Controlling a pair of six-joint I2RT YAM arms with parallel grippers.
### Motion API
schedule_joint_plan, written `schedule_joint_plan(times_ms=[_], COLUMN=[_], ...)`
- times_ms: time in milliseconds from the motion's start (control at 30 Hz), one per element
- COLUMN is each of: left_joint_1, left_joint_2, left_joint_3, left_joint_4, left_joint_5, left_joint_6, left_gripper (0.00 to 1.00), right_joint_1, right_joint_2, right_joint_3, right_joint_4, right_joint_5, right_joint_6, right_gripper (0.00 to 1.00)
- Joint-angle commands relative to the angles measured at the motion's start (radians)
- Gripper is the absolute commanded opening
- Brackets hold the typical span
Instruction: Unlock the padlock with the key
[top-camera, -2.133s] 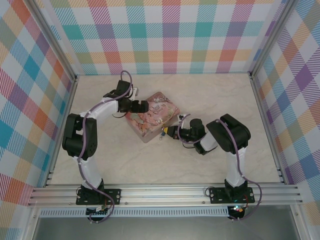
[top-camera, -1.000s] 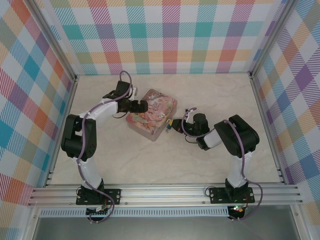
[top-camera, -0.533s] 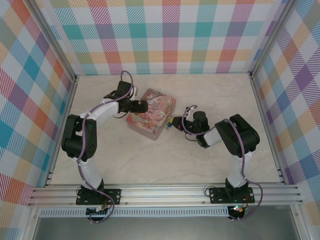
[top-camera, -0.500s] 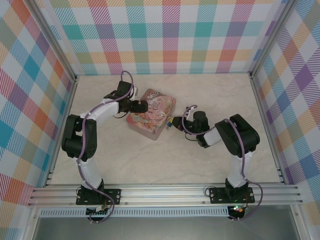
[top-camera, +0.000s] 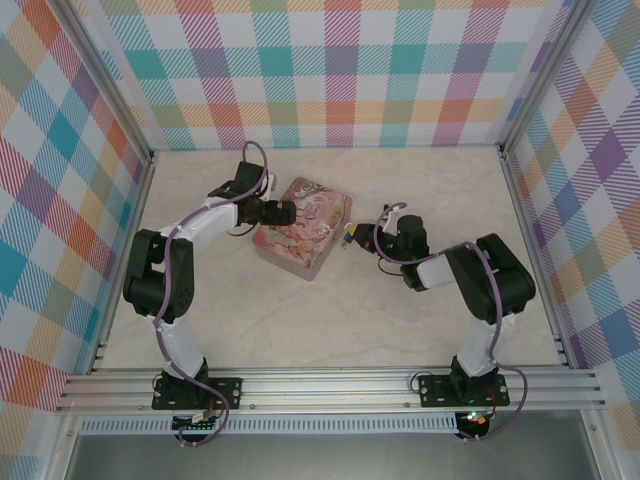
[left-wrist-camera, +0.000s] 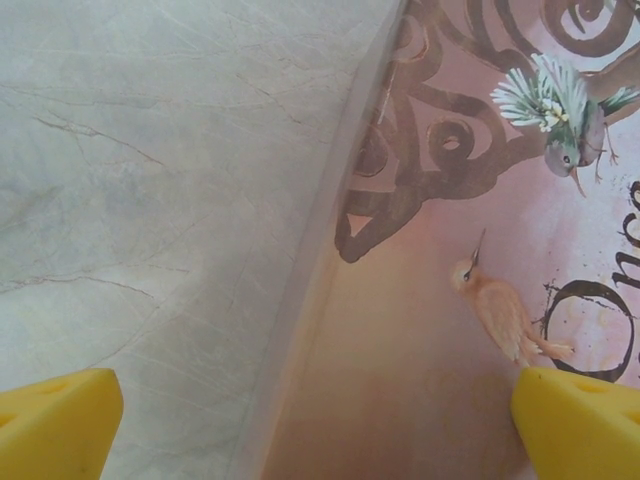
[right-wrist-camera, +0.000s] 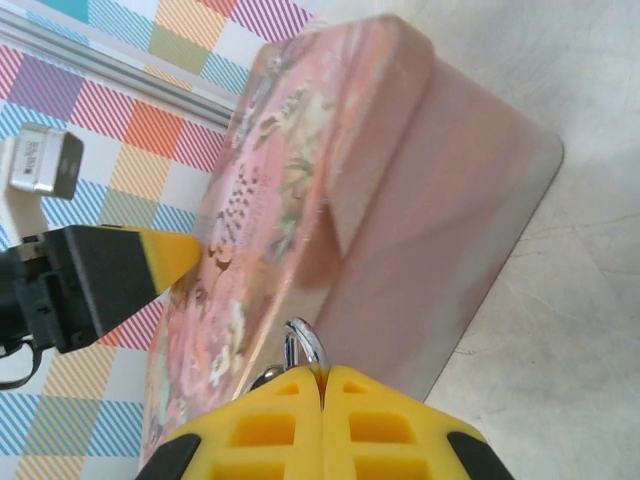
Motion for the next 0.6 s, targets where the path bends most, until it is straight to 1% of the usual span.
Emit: schedule_joint_plan(times_ms=[0, 67, 167, 300, 433, 567], left_joint_1=[-0.009, -0.005, 0.007, 0.022, 0.030, 0.031], left_joint_2=[-0.020, -0.032, -0.056, -0.120, -0.240, -0.376], left_joint_3=[0.058, 0.104, 0.163, 0.178, 0.099, -0.017], left_joint_4=[-0.088, -0.100, -0.116, -0.121, -0.095, -0.062], left_joint_5=[0.058, 0.064, 0.066, 0.054, 0.033, 0.020], left_joint_6=[-0.008, -0.015, -0.022, -0.026, -0.033, -0.048], left_gripper=[1.00, 1.00, 1.00, 1.00, 1.00, 1.00], right_joint_1=[-0.004, -0.005, -0.004, -0.001, 0.012, 0.039], right_joint_2=[-0.115, -0.184, -0.287, -0.399, -0.467, -0.466], right_joint_3=[-0.019, -0.015, 0.003, 0.046, 0.070, 0.096], right_joint_4=[-0.150, -0.282, -0.527, -0.835, -1.056, -1.198], right_joint_5=[-0.003, -0.011, -0.020, -0.041, -0.043, -0.053], right_joint_6=[-0.106, -0.150, -0.237, -0.351, -0.391, -0.382], right_gripper=[0.01, 0.01, 0.01, 0.02, 0.02, 0.03])
